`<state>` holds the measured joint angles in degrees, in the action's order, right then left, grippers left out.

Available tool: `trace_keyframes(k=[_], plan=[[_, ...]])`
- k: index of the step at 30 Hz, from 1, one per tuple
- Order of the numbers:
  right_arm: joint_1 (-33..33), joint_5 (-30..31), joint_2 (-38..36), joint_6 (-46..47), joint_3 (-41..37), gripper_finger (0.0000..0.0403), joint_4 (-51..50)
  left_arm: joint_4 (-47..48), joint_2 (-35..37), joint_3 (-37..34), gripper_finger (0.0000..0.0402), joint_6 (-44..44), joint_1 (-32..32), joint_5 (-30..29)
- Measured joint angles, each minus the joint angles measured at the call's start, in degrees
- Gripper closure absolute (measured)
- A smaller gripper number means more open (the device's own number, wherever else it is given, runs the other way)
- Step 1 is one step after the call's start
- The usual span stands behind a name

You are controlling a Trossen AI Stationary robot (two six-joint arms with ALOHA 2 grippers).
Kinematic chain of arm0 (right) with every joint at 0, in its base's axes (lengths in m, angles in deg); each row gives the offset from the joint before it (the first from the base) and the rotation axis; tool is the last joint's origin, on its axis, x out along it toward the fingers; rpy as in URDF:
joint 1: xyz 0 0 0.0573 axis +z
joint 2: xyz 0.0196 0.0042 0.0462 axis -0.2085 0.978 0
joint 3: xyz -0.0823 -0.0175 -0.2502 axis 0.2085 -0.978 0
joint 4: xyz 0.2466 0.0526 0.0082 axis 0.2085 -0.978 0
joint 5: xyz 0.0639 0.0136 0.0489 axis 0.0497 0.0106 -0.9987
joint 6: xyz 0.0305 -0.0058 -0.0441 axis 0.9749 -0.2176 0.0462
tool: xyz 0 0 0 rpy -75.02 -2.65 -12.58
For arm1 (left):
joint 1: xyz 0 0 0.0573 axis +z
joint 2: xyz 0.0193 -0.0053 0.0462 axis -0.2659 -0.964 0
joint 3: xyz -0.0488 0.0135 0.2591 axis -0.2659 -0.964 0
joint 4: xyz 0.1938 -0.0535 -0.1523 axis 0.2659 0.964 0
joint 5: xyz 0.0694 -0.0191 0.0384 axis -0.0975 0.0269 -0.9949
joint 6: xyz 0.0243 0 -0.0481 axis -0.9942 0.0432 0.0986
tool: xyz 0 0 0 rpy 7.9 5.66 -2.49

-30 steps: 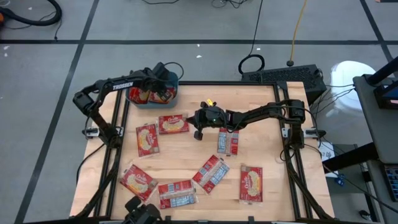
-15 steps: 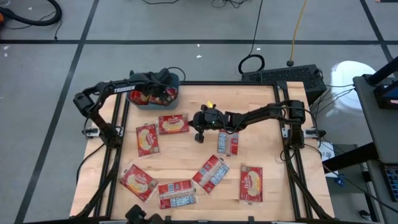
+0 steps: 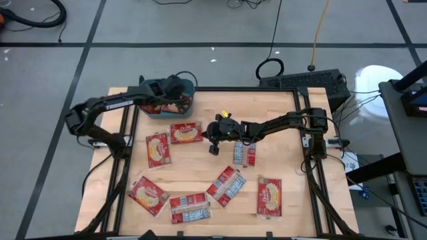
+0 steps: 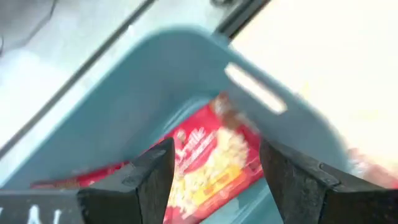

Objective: Sort popcorn bags into baskets
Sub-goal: Adjust the red popcorn bags in the blue bin

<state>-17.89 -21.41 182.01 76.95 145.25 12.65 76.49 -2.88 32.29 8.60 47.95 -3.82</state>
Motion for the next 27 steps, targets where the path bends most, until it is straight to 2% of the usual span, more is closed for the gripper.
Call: trace_keyframes(k=[2,5,7,11,16,20,23,27], plan=[[0.0,0.0,0.0,0.7,0.0,0.038,-0.3,0.1,2.2,-0.6,0.0163,1.0,-0.6,-2.0],[0.0,0.0,0.0,1.7,-1.6,0.038,1.2,1.9,4.5,-3.2,0.0163,6.9,-0.5,-12.2],[0.0,0.0,0.0,2.5,-3.3,0.038,3.4,3.4,5.0,-5.3,0.0163,10.7,0.6,-15.8],[0.1,-0.1,0.0,4.0,-6.4,0.038,8.8,5.1,4.9,-8.8,0.0163,19.3,4.6,-14.6],[0.4,-0.3,0.0,3.7,-8.4,0.038,10.9,6.5,4.9,-11.4,0.0162,21.8,10.9,-13.7],[0.4,-0.4,0.0,1.1,-8.4,0.038,10.8,7.3,4.9,-11.4,0.0149,20.5,16.3,-11.6],[0.3,-0.4,0.0,-1.6,-8.4,0.038,11.4,7.3,4.9,-10.9,0.0122,18.2,19.2,-11.2],[0.3,-0.4,0.0,-2.6,-8.4,0.038,11.8,6.9,4.9,-10.2,0.0085,14.3,22.0,-6.6]])
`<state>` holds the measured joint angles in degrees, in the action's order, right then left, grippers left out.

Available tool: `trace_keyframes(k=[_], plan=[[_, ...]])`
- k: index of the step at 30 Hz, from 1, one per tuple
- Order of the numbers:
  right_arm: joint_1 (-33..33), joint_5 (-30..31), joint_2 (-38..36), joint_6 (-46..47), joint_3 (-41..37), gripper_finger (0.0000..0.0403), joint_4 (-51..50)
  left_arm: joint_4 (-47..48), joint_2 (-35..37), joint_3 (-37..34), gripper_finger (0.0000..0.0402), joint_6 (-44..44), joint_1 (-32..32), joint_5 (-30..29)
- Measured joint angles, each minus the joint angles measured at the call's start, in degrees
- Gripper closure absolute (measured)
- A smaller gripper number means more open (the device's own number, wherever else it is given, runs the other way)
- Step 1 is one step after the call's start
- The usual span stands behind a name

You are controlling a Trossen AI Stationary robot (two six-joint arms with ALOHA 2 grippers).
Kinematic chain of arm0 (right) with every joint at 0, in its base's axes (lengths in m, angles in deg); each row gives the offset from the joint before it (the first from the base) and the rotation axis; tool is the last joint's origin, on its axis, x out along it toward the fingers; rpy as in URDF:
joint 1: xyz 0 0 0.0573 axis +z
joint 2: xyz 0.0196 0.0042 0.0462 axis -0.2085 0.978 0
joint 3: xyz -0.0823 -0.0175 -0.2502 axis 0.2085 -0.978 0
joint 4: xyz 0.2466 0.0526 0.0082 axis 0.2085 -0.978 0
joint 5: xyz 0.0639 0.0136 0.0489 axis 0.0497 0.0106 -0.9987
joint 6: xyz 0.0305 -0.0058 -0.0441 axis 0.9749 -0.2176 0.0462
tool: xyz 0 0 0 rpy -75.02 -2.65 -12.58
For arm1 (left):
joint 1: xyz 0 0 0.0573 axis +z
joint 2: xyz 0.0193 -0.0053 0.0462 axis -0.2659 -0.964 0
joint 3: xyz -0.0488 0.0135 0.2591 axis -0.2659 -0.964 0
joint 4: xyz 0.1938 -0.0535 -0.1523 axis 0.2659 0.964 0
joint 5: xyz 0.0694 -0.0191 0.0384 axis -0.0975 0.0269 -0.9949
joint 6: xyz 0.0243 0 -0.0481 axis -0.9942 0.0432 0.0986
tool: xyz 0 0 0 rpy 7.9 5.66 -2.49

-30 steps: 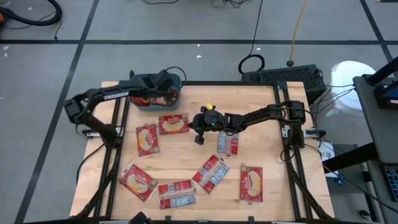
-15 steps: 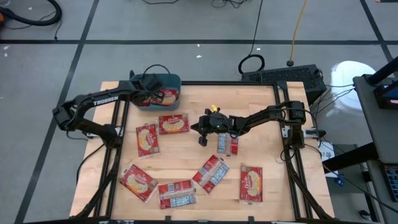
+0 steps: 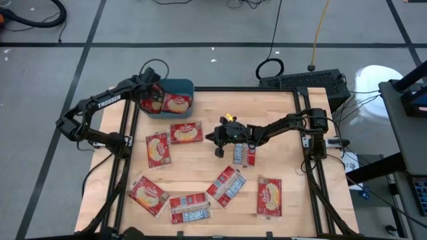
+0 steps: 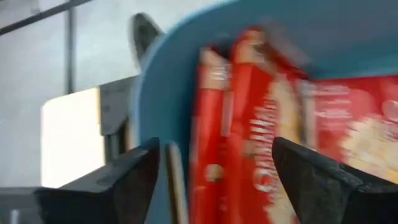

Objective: Sort popcorn bags into baskets
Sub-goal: Adjust the red popcorn bags in the blue bin

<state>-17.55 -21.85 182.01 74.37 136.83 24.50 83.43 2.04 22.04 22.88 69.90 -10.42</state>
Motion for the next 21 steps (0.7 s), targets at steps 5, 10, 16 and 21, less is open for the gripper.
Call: trace_keyframes(k=[5,10,16,21], plan=[[0.0,0.0,0.0,-0.3,0.0,0.038,0.4,-3.0,-0.3,0.0,0.0079,-5.2,1.4,2.8],[0.0,0.0,0.0,-0.3,0.0,0.038,0.5,-4.6,-2.8,0.0,0.0112,-5.7,2.7,4.3],[0.0,0.0,0.0,-0.2,0.0,0.038,0.4,-5.7,-8.1,0.0,0.0144,-5.0,3.4,5.1],[0.0,0.0,0.0,-0.3,0.0,0.038,0.4,-8.2,-9.2,0.0,0.0188,-7.5,2.2,4.7]])
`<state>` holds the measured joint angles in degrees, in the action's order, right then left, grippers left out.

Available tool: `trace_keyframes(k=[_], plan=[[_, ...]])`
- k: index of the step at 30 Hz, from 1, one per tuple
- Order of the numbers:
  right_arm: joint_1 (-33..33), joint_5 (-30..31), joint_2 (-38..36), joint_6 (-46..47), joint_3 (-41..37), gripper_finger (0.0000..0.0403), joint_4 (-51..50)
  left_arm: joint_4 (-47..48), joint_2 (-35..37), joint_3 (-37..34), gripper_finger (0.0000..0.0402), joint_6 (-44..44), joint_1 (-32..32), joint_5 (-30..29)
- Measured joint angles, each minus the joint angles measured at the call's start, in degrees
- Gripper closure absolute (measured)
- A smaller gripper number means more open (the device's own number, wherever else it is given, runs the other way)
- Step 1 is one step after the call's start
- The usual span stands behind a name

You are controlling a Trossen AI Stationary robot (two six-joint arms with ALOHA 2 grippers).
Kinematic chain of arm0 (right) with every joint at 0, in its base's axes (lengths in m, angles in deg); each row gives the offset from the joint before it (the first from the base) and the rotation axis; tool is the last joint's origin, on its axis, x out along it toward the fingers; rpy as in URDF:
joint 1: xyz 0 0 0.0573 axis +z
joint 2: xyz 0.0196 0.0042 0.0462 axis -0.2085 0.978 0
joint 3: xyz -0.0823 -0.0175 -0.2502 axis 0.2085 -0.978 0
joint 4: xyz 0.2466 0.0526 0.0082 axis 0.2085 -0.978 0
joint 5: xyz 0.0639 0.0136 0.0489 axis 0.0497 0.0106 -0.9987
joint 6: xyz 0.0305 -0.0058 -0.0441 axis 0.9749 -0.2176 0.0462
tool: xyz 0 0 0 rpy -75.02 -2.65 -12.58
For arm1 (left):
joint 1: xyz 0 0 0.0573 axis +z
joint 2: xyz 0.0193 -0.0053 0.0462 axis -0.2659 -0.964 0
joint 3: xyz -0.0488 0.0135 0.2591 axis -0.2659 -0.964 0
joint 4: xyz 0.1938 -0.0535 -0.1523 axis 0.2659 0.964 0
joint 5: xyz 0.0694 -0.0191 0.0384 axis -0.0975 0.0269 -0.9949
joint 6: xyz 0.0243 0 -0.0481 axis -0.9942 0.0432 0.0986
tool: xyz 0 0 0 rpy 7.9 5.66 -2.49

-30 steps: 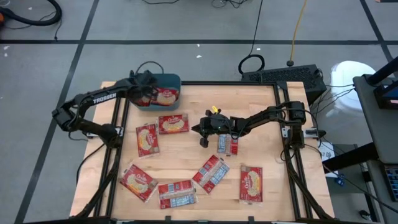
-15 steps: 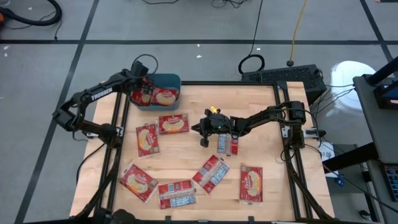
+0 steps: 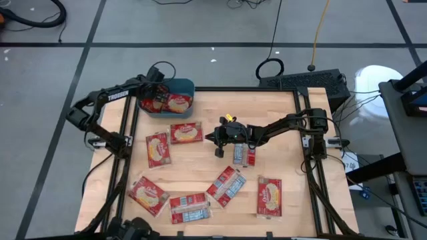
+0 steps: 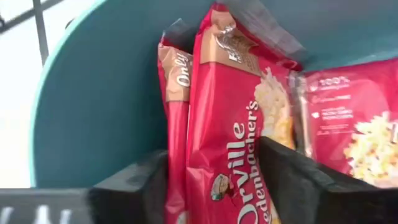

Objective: Sort popcorn bags into baskets
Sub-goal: Adjust the red popcorn bags in the blue bin

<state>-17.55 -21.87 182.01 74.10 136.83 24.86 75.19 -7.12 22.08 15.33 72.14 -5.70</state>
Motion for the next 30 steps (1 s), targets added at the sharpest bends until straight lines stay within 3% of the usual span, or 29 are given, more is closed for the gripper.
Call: trace_keyframes(k=[2,6,7,17,23,27,30], plan=[[0.0,0.0,0.0,0.0,0.0,0.038,0.0,-1.0,0.0,0.0,0.0228,-2.4,-0.8,0.0],[0.0,0.0,0.0,-0.1,0.0,0.038,0.0,-2.4,0.1,0.2,0.0347,-6.5,-2.4,-1.1],[0.0,0.1,0.0,0.0,0.0,0.038,0.0,-2.7,0.2,0.2,0.0355,-6.0,-2.8,-1.6],[0.0,0.1,0.0,0.1,0.0,0.038,-0.2,-0.2,11.5,-0.1,0.0355,-7.7,-8.1,-0.8],[0.0,0.2,0.0,0.0,0.0,0.038,-0.1,-4.7,18.4,-0.1,0.0355,-19.8,-9.6,12.7],[0.0,0.2,0.0,0.0,0.0,0.038,-0.1,-4.6,18.1,2.2,0.0355,-26.2,-7.8,21.6],[0.1,0.0,0.0,0.8,0.0,0.038,-0.1,-1.8,15.2,5.5,0.0355,-30.6,-6.4,24.4]])
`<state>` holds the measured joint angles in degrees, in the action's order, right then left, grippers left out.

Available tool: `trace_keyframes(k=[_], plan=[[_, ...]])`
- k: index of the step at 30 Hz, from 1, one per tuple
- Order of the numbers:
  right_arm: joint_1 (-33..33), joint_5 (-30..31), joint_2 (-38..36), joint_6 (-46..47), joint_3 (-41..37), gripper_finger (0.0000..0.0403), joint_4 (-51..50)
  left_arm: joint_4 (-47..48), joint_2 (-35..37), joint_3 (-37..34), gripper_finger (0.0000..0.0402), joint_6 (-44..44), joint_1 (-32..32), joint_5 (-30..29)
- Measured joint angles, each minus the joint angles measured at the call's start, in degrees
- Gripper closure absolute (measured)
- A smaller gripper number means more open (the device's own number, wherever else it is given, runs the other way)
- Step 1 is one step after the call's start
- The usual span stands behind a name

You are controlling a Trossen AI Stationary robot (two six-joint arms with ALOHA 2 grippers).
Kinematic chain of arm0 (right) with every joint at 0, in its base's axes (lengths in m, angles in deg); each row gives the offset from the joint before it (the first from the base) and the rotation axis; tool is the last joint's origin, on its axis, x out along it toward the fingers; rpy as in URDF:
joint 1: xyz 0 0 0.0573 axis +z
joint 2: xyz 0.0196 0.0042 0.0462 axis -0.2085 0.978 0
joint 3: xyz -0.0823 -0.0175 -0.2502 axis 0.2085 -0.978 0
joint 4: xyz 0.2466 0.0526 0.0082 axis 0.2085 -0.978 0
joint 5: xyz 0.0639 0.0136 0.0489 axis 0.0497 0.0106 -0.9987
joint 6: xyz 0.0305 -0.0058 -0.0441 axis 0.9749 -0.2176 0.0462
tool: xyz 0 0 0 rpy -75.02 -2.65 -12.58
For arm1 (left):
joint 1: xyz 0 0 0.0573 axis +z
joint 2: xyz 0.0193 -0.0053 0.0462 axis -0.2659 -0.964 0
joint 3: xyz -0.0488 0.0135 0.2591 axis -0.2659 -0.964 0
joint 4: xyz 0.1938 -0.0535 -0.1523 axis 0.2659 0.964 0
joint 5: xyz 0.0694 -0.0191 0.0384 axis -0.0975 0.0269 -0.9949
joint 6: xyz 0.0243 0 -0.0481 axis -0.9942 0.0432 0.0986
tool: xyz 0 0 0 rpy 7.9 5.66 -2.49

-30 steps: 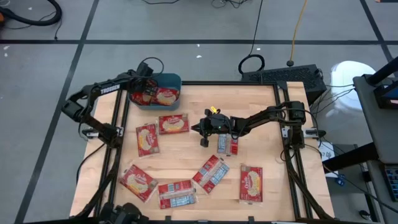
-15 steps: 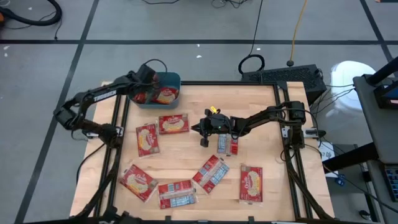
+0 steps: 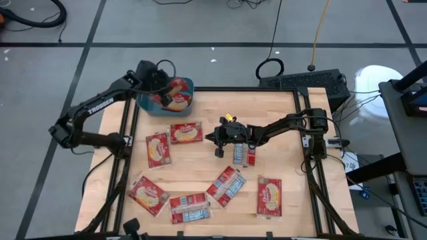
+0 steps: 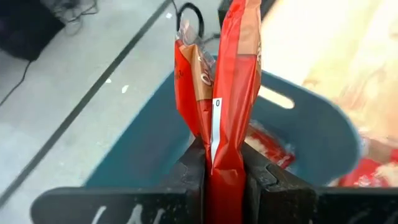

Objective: Sort popcorn bags into baskets
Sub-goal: Adjust the red popcorn bags in the blue bin

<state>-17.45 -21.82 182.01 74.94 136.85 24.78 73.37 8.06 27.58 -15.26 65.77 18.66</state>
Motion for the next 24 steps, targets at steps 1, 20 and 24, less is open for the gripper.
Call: trace_keyframes(k=[1,20,24], plan=[[0.0,0.0,0.0,0.5,0.0,0.038,0.0,1.4,-1.2,0.9,0.0355,-2.2,0.6,0.1],[0.3,-0.1,0.0,1.0,0.0,0.038,-0.2,2.2,-20.8,4.3,0.0322,-21.9,2.4,13.6],[0.3,-0.1,0.0,0.9,0.0,0.038,-0.2,-2.3,-22.5,4.3,0.0262,-18.2,1.8,11.9]])
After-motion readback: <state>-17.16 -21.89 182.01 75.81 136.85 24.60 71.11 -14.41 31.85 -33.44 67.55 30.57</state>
